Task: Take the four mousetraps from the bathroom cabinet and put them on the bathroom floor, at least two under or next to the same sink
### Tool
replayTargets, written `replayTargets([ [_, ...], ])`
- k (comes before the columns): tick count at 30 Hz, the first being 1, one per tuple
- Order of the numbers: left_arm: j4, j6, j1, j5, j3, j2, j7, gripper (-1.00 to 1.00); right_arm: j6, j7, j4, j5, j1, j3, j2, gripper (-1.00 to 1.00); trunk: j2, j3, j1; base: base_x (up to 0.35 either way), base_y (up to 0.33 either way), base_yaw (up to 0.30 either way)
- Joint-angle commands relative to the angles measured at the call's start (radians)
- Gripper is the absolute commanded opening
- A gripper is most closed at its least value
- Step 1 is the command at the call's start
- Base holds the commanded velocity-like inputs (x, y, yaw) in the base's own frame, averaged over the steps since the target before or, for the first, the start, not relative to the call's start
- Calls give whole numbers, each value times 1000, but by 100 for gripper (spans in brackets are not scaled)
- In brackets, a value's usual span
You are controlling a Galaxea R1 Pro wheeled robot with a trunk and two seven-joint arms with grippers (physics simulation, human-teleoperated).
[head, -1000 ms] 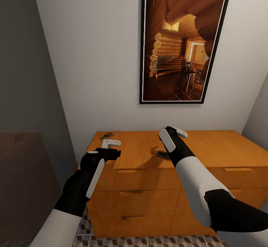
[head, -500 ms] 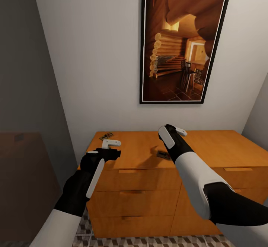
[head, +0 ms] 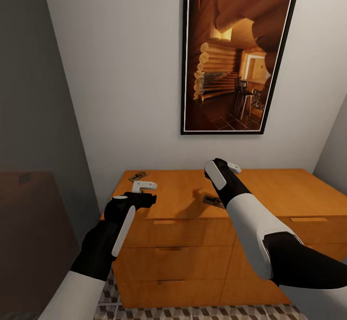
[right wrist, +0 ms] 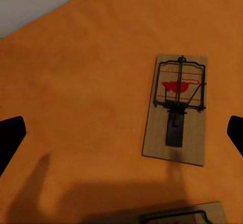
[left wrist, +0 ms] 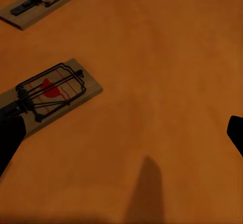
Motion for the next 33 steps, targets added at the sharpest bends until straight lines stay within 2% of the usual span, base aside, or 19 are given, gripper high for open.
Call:
replayTargets([
  [1, 0, 4, -1, 9, -1, 0, 9, 100, 7, -3, -1, -2, -1, 2, 0, 100, -1, -1, 0, 0, 0, 0],
  [19, 18, 3, -2, 9, -1, 0, 9, 100, -20, 11, -1, 14, -2, 2, 0, 100, -1, -1, 0, 0, 0, 0],
  [30, 29, 4, -2, 9, -1, 1, 9, 100, -27, 11, -1, 6, -2, -2, 0, 100, -1, -1, 0, 0, 0, 0],
  [33, 30, 4, -1, 17, -2, 0, 8, 100, -29, 12, -1, 3, -2, -3, -21, 100, -1, -1, 0, 0, 0, 0],
])
